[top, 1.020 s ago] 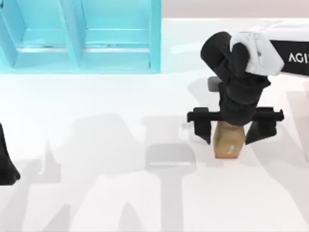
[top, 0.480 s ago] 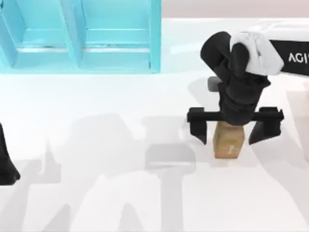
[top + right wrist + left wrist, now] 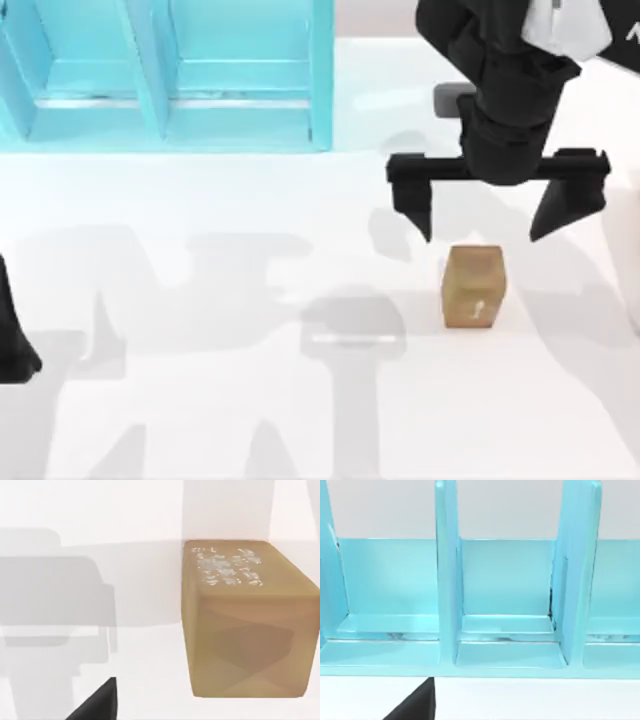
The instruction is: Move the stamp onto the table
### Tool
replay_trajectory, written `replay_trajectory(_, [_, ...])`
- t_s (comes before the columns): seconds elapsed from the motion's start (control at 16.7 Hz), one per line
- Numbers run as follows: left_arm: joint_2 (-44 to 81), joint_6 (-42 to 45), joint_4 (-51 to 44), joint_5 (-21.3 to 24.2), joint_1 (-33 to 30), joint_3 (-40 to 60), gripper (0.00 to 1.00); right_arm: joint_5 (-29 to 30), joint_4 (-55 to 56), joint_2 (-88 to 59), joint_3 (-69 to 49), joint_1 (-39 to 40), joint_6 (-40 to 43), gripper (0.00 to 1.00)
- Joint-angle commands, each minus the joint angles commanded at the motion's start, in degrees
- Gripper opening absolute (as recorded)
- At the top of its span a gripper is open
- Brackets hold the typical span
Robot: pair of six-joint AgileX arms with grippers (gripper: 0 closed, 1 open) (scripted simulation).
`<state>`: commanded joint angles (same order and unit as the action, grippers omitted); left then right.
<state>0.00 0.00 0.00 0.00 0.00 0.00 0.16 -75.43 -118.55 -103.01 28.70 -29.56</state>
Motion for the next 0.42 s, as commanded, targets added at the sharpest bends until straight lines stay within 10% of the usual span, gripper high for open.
replay_trajectory(0.42, [0.0, 0.0, 0.0, 0.0, 0.0, 0.0, 1.00, 0.0, -12.3, 2.0, -11.5, -0.5, 0.1, 1.00])
